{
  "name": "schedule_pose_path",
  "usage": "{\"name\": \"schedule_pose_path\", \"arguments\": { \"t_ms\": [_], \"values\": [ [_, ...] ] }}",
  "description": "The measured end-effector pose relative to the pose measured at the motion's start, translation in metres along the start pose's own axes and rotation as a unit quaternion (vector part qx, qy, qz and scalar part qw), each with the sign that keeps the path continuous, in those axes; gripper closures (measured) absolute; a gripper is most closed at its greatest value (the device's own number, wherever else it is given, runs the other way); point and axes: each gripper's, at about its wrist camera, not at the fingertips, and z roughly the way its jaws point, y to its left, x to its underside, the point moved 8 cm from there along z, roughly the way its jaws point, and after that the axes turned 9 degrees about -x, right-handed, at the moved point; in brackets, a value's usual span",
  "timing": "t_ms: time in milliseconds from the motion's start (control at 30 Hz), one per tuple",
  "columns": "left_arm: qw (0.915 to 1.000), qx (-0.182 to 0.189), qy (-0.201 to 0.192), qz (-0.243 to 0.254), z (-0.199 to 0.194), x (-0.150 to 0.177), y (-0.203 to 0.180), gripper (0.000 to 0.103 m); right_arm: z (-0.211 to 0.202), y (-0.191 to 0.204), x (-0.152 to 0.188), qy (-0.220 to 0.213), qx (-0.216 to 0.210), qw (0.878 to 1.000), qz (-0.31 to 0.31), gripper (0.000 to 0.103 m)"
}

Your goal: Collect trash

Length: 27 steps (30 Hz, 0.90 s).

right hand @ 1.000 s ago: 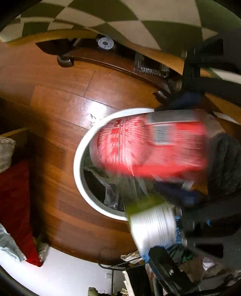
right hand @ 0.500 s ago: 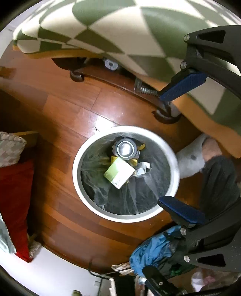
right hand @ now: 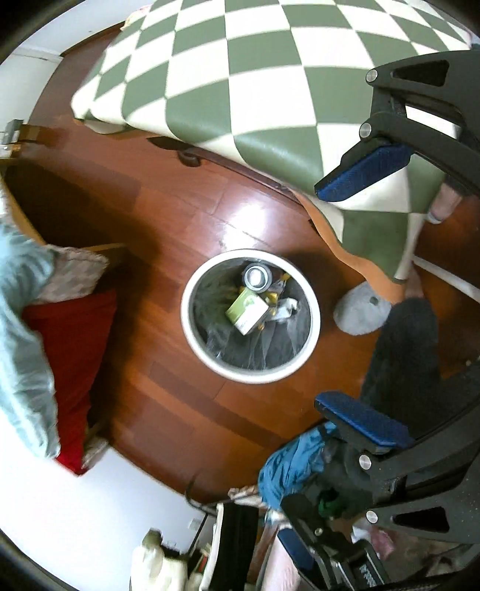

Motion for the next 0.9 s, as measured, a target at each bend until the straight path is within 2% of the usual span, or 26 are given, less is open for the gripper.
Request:
{"name": "schedule_pose_path", "arguments": {
  "t_ms": [267, 500, 733, 900],
  "values": [
    [0.9986, 0.042, -0.032, 0.001, -0.069, 0.006, -0.007, 0.002, -0.084, 0.028, 0.009, -0.034, -0.045, 0.998, -0.026, 0.0],
    [0.9951, 0.086, -0.046, -0.016, -0.117, 0.007, -0.007, 0.002, -0.137, 0.051, 0.013, -0.043, -0.089, 0.994, -0.037, 0.0],
    [0.9921, 0.117, -0.039, -0.022, -0.145, 0.004, -0.01, 0.002, -0.171, 0.074, 0.011, -0.044, -0.116, 0.991, -0.056, 0.0],
    [0.9909, 0.127, -0.034, -0.028, -0.155, 0.002, -0.009, 0.002, -0.184, 0.083, 0.008, -0.037, -0.126, 0.989, -0.063, 0.0]
  ]
}}
